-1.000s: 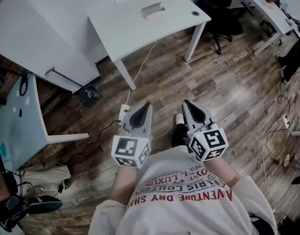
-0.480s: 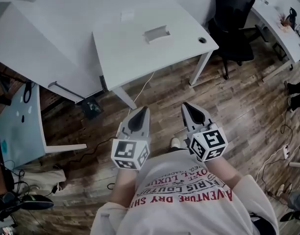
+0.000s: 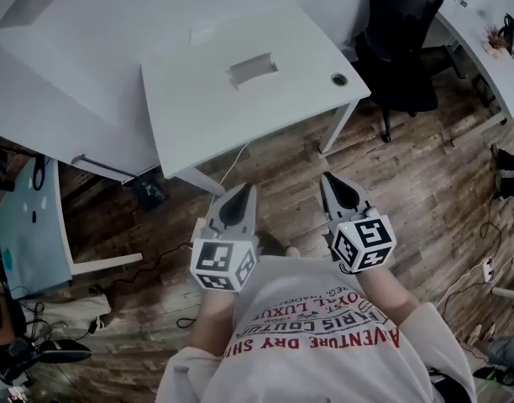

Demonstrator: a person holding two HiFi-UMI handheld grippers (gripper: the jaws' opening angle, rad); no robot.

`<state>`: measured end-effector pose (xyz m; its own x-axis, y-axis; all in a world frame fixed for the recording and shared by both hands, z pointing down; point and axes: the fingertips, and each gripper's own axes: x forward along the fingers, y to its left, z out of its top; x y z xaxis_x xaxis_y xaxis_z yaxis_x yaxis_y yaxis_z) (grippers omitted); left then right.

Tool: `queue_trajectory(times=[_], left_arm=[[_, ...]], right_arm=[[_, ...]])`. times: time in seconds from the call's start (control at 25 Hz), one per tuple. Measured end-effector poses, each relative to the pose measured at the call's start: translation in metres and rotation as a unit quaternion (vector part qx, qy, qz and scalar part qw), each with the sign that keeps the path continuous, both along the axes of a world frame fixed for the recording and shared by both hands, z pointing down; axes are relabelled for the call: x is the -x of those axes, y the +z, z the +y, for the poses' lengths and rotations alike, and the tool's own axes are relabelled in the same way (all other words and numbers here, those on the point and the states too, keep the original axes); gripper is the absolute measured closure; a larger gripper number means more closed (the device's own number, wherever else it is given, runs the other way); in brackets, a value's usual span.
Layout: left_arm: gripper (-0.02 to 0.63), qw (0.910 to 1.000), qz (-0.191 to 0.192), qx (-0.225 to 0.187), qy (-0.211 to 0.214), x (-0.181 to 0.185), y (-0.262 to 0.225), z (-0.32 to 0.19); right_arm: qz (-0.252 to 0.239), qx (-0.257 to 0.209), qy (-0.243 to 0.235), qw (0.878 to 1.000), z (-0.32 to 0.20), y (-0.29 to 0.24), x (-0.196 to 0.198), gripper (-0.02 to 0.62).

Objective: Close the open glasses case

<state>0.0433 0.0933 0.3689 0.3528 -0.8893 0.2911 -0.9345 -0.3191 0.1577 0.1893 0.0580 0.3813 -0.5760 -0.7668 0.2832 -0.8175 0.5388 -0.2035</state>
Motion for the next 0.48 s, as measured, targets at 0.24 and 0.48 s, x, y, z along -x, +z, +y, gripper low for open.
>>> queue_trajectory(times=[0.24,0.48], left_arm=[[0.601,0.9994,0.025,0.020,-0.012,0.011,0.015,-0.053],[0.601,0.9990,0.038,0.024,0.002,0.019,0.019,-0.128]], right_arm=[[0.007,0.005,0.012,1.000,-0.046,0.010,-0.001,0.583],[0.024,0.011,0.025,0.999,-0.107,0.014,0.007,0.583]])
